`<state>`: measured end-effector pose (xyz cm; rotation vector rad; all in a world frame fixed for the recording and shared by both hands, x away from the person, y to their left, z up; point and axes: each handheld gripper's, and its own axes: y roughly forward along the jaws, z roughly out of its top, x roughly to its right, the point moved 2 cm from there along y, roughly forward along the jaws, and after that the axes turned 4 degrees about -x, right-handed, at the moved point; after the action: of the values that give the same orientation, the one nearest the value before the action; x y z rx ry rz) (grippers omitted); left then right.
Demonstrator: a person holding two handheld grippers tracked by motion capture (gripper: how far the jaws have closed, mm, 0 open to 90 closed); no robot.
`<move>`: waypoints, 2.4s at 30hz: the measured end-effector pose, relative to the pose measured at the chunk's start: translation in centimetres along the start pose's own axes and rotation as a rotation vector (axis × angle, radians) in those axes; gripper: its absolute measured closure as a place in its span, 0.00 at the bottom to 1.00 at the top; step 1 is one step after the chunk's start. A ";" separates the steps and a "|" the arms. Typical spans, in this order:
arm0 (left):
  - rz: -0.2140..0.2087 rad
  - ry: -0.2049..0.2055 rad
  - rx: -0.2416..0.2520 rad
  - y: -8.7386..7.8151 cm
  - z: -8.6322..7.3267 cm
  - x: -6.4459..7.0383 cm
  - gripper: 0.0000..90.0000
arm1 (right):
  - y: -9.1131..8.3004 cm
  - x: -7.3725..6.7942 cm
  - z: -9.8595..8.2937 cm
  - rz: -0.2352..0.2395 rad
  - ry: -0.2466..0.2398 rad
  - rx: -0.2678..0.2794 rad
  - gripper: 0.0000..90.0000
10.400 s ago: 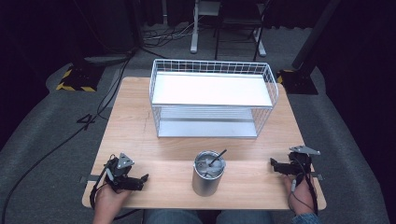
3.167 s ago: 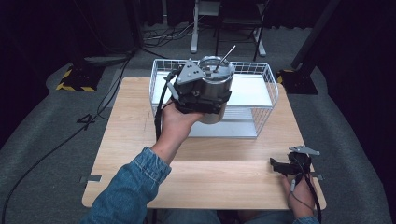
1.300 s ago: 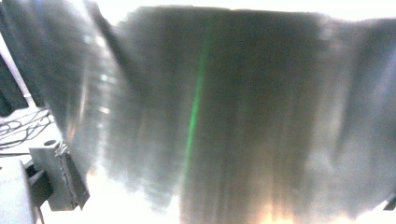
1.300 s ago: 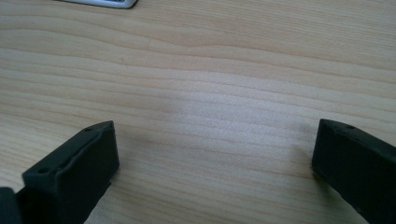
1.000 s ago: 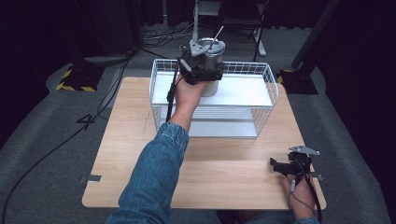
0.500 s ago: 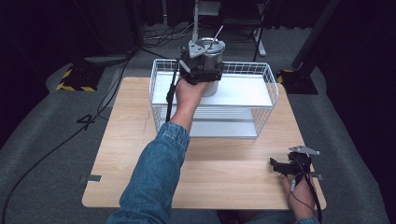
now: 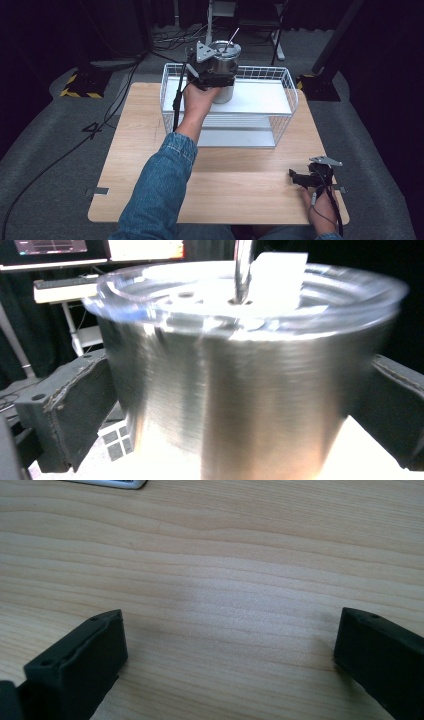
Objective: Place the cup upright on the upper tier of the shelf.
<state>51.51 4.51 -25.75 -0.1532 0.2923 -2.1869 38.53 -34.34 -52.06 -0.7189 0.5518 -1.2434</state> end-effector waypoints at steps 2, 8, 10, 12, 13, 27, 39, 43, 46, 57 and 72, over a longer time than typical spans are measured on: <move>-0.006 0.004 -0.001 -0.6 0.2 0.1 0.00 | 0.0 0.0 0.0 0.000 0.000 0.000 0.01; -0.008 0.050 -0.005 -2.6 0.3 0.5 0.00 | 0.0 0.0 0.0 -0.003 0.000 0.002 0.01; -0.003 0.065 0.001 -3.4 0.3 0.7 0.00 | 0.1 0.0 0.1 -0.002 -0.001 0.003 0.01; -0.009 0.071 0.001 -4.3 0.3 0.8 0.00 | 0.1 0.0 0.1 -0.003 0.001 0.003 0.01; -0.012 0.076 0.003 -4.8 0.3 0.9 0.00 | 0.1 0.0 0.1 -0.003 0.000 0.003 0.01; -0.064 0.056 0.006 -10.8 -0.5 1.3 0.00 | 0.1 0.0 0.1 -0.005 -0.001 0.002 0.01; -0.096 0.072 -0.016 -15.1 -2.5 1.5 0.00 | 0.1 0.0 0.1 -0.005 -0.001 0.002 0.01; -0.104 0.088 -0.022 -16.2 -3.3 1.6 0.00 | 0.1 0.0 0.1 -0.005 -0.002 0.002 0.01; -0.120 0.095 -0.035 -16.8 -3.9 1.6 0.00 | 0.1 0.0 0.1 -0.005 0.000 0.001 0.01; -0.133 0.106 -0.077 -19.3 -7.4 1.5 0.00 | 0.1 0.0 0.1 -0.005 -0.001 0.002 0.01; -0.113 0.112 -0.169 -20.2 -12.7 1.3 0.00 | 0.1 0.0 0.1 -0.005 -0.001 0.002 0.01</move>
<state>32.29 16.93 -32.65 -0.1438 0.5445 -2.2857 38.70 -34.30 -52.06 -0.7198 0.5479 -1.2475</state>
